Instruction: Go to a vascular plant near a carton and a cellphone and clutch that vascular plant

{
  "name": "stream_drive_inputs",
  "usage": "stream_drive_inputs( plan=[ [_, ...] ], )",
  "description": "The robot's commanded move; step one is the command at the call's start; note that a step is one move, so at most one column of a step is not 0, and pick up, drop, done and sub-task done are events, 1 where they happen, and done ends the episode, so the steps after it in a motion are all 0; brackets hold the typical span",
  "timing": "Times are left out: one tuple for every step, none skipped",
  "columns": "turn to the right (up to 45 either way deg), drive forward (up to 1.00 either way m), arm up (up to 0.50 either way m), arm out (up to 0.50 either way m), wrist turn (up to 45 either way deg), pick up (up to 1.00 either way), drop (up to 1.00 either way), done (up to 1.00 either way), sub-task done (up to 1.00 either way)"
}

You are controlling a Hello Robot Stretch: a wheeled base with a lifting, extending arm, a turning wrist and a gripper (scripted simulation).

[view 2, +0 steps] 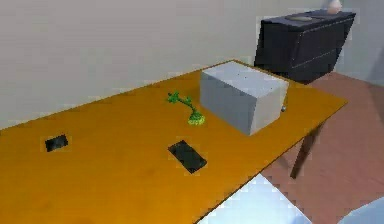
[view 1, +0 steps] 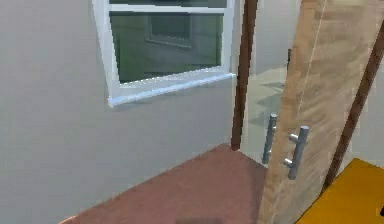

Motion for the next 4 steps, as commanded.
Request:
stream_drive_inputs(
  plan=[
    [45.0, 0.00, 0.00, 0.00, 0.0, 0.00, 0.00, 0.00, 0.00],
    [45.0, 0.00, 0.00, 0.00, 0.0, 0.00, 0.00, 0.00, 0.00],
    [27.0, 0.00, 0.00, 0.00, 0.0, 0.00, 0.00, 0.00, 0.00],
    [0.0, 0.05, 0.00, 0.00, 0.0, 0.00, 0.00, 0.00, 0.00]
  ],
)
